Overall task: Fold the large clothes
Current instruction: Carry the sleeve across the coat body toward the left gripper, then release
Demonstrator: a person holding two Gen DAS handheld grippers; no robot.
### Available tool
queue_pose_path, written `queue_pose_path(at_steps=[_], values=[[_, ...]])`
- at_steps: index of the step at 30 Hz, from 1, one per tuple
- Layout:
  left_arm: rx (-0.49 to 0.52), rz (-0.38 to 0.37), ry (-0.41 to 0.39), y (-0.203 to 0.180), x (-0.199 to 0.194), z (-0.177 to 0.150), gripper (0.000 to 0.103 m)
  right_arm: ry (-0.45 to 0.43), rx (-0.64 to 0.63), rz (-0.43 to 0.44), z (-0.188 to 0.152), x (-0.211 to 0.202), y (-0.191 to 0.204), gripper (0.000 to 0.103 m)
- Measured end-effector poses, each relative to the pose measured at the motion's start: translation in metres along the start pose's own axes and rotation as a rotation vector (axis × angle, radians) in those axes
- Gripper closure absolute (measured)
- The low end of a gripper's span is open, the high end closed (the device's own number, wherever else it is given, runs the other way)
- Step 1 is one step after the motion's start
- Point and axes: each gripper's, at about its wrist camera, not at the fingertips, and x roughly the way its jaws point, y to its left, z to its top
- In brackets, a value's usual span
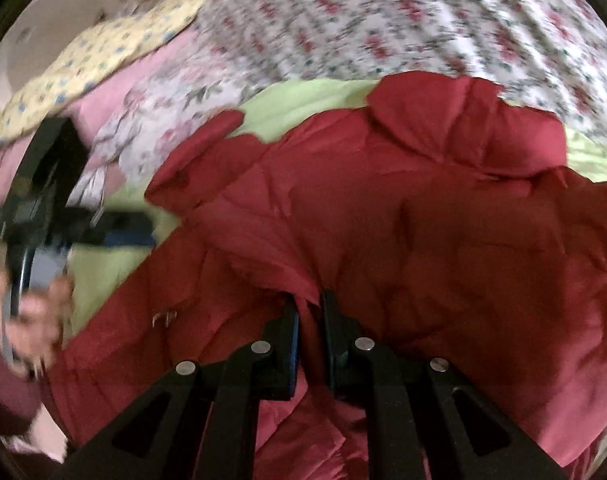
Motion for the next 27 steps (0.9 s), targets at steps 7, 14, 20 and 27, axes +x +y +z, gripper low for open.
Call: queue_pose_path(at_steps=[7, 14, 20, 27], values=[[0.005, -0.002, 0.124, 0.002, 0.077, 0.046, 0.057, 0.007, 0.021, -0.005, -0.001, 0.003, -0.002, 0.087], [0.063, 0.045, 0.037, 0.003, 0.077, 0.056, 0.089, 0.003, 0.071, -0.016, -0.012, -0.021, -0.01, 0.064], [0.075, 0.168, -0.09, 0.022, 0.057, 0.063, 0.09, -0.13, 0.175, -0.135, -0.021, -0.075, -0.043, 0.062], [0.169, 0.288, -0.092, 0.008, 0.081, 0.056, 0.089, -0.176, 0.27, -0.311, 0.0, -0.08, -0.093, 0.049]])
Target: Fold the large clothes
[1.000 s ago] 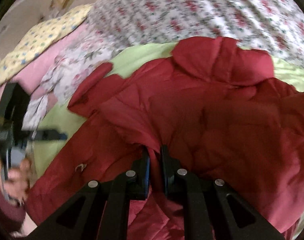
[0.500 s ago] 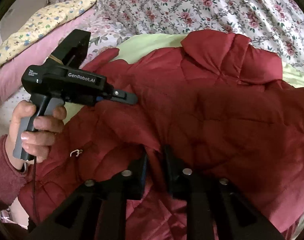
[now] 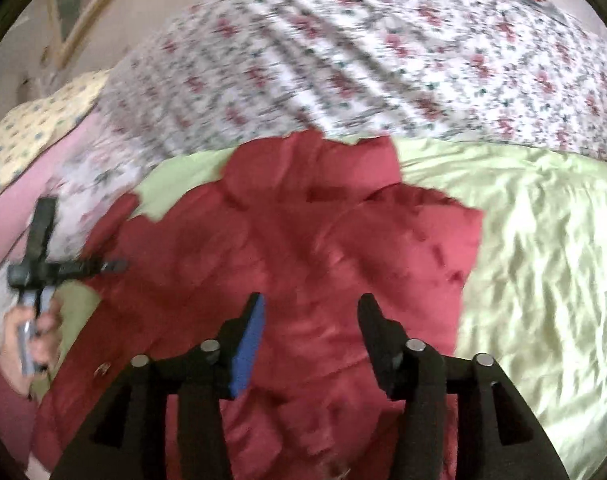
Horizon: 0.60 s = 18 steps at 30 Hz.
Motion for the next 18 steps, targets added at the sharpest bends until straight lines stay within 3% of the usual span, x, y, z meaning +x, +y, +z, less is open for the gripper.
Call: queue_pose_path(at_steps=[4, 7, 10, 13, 15, 18], values=[[0.021, 0.018, -0.024, -0.009, -0.003, -0.001, 0.085, 0.108, 0.02, -0.045, -0.005, 0.045, -0.011, 0.048], [0.008, -0.006, -0.068, -0.012, -0.031, -0.012, 0.082, 0.202, 0.019, -0.084, -0.021, 0.079, -0.015, 0.048], [0.036, 0.0, -0.137, -0.017, -0.066, -0.023, 0.082, 0.197, 0.001, -0.114, -0.025, 0.083, -0.011, 0.047], [0.054, -0.089, -0.135, -0.038, -0.082, -0.032, 0.08, 0.198, -0.005, -0.121, -0.027, 0.083, -0.008, 0.045], [0.081, -0.111, -0.116, -0.057, -0.072, -0.03, 0.078, 0.197, -0.009, -0.124, -0.029, 0.083, -0.008, 0.045], [0.129, -0.028, -0.055, -0.076, -0.036, -0.031, 0.078, 0.193, -0.01, -0.125, -0.031, 0.082, -0.007, 0.045]])
